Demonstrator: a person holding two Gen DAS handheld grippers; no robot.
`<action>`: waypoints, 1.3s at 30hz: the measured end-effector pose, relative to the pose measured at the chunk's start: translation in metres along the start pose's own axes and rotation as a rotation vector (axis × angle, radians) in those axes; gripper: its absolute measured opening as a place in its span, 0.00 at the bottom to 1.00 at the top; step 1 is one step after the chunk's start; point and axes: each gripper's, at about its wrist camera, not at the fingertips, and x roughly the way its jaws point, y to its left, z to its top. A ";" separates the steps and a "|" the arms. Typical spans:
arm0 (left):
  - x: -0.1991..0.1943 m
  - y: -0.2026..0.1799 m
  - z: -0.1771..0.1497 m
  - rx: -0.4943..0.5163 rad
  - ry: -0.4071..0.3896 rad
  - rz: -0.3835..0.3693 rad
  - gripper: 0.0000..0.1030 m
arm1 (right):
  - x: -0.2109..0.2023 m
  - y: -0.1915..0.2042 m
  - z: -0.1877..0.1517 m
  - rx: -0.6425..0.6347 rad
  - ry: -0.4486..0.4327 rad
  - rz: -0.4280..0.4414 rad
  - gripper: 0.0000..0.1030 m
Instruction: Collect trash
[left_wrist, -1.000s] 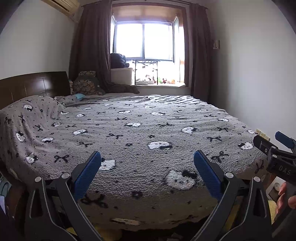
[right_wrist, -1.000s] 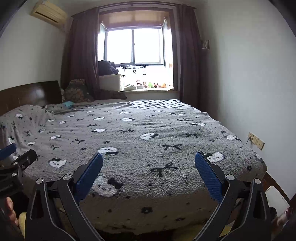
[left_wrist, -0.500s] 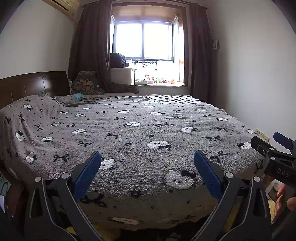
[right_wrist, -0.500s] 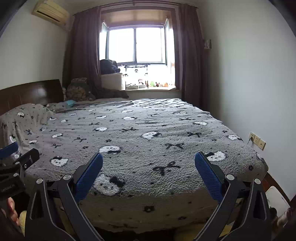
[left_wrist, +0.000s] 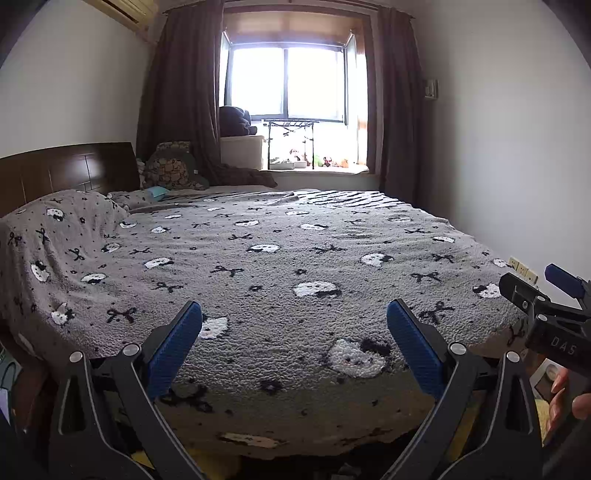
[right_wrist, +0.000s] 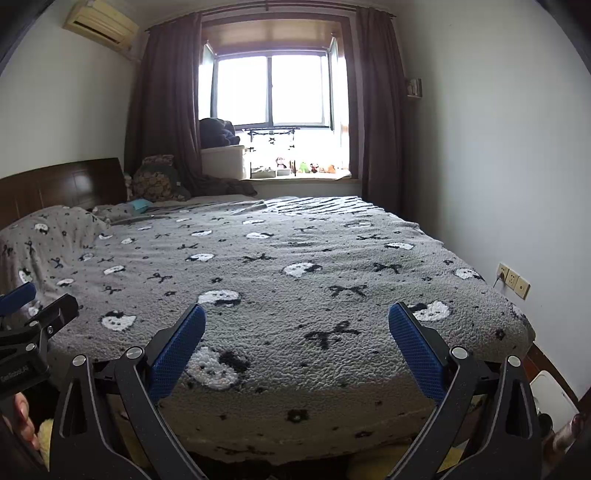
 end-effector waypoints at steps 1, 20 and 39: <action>0.000 0.000 0.000 0.000 0.000 0.000 0.92 | 0.000 0.000 0.000 0.000 0.001 0.000 0.97; -0.002 0.001 0.001 -0.010 -0.006 0.013 0.92 | 0.002 -0.002 -0.001 -0.001 0.006 0.002 0.97; -0.003 0.000 0.002 -0.009 -0.009 0.016 0.92 | 0.002 -0.002 -0.001 -0.003 0.007 0.004 0.97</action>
